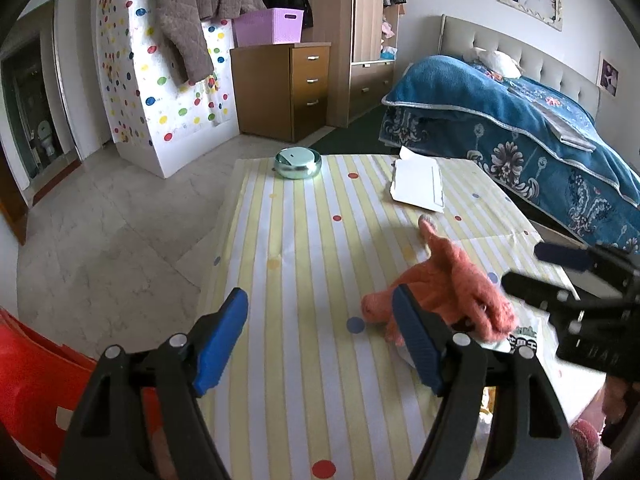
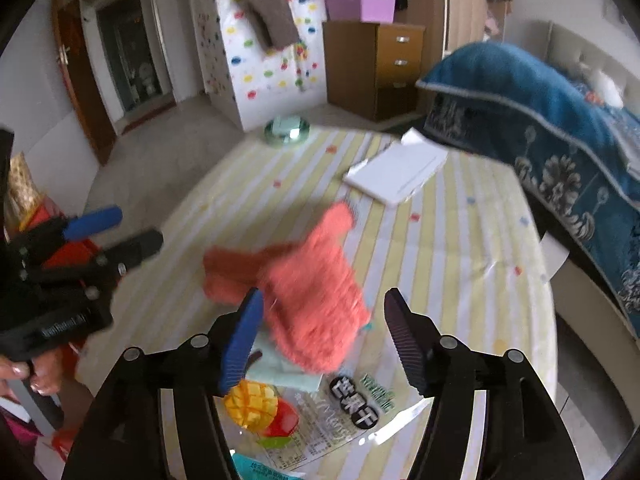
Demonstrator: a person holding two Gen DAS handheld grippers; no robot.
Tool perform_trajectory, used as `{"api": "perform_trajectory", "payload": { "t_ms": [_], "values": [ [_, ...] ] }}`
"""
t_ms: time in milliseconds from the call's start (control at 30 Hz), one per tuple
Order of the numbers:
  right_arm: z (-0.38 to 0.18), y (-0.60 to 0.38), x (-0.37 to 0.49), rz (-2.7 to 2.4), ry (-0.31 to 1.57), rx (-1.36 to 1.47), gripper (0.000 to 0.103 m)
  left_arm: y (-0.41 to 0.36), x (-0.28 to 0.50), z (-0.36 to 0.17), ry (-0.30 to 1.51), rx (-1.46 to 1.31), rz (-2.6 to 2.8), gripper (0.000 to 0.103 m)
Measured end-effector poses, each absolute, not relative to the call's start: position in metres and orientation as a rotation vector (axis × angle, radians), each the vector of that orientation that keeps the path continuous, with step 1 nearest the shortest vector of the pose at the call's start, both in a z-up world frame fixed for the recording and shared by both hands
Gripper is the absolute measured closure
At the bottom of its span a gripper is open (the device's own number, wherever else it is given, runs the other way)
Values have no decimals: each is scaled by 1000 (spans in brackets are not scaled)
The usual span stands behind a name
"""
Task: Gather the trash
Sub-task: 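Grasp the white flattened paper box with the right tool, then grasp the pink fuzzy sock with the left tool while the right tool holds the paper box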
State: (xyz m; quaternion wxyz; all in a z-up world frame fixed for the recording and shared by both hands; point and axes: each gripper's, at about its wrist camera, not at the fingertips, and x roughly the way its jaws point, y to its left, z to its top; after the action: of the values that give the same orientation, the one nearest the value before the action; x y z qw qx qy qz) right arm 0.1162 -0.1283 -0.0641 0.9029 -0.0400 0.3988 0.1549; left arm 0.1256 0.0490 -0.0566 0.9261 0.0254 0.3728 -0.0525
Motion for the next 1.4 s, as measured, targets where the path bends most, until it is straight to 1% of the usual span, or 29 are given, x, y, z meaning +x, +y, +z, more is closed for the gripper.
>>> {"api": "perform_trajectory", "payload": {
  "t_ms": [133, 367, 400, 433, 500, 533, 767, 933, 1067, 1200, 1400],
  "values": [
    [-58, -133, 139, 279, 808, -84, 38, 51, 139, -59, 766, 49, -104, 30],
    [-72, -122, 229, 196, 853, -90, 38, 61, 171, -70, 782, 36, -95, 30],
    [-74, -121, 241, 184, 858, -89, 37, 63, 179, -73, 788, 33, -90, 30],
    [-74, -121, 246, 176, 858, -89, 30, 65, 185, -75, 793, 30, -87, 30],
    [-79, -120, 264, 155, 861, -91, 21, 69, 201, -80, 805, 22, -78, 30],
    [-83, -120, 277, 141, 868, -87, 19, 70, 206, -82, 807, 19, -76, 29],
    [-105, -113, 339, 47, 923, -103, 16, 71, 230, -92, 826, -5, -97, 29],
    [-110, -127, 349, -1, 948, -83, 14, 70, 233, -94, 834, 2, -112, 28],
    [-110, -151, 342, 24, 997, 3, 14, 73, 229, -94, 843, -14, -117, 28],
    [-108, -161, 330, 38, 1006, -11, 28, 72, 218, -93, 848, -23, -117, 28],
    [-108, -177, 285, 58, 1031, -29, 29, 69, 184, -81, 836, -24, -125, 28]
  ]
}}
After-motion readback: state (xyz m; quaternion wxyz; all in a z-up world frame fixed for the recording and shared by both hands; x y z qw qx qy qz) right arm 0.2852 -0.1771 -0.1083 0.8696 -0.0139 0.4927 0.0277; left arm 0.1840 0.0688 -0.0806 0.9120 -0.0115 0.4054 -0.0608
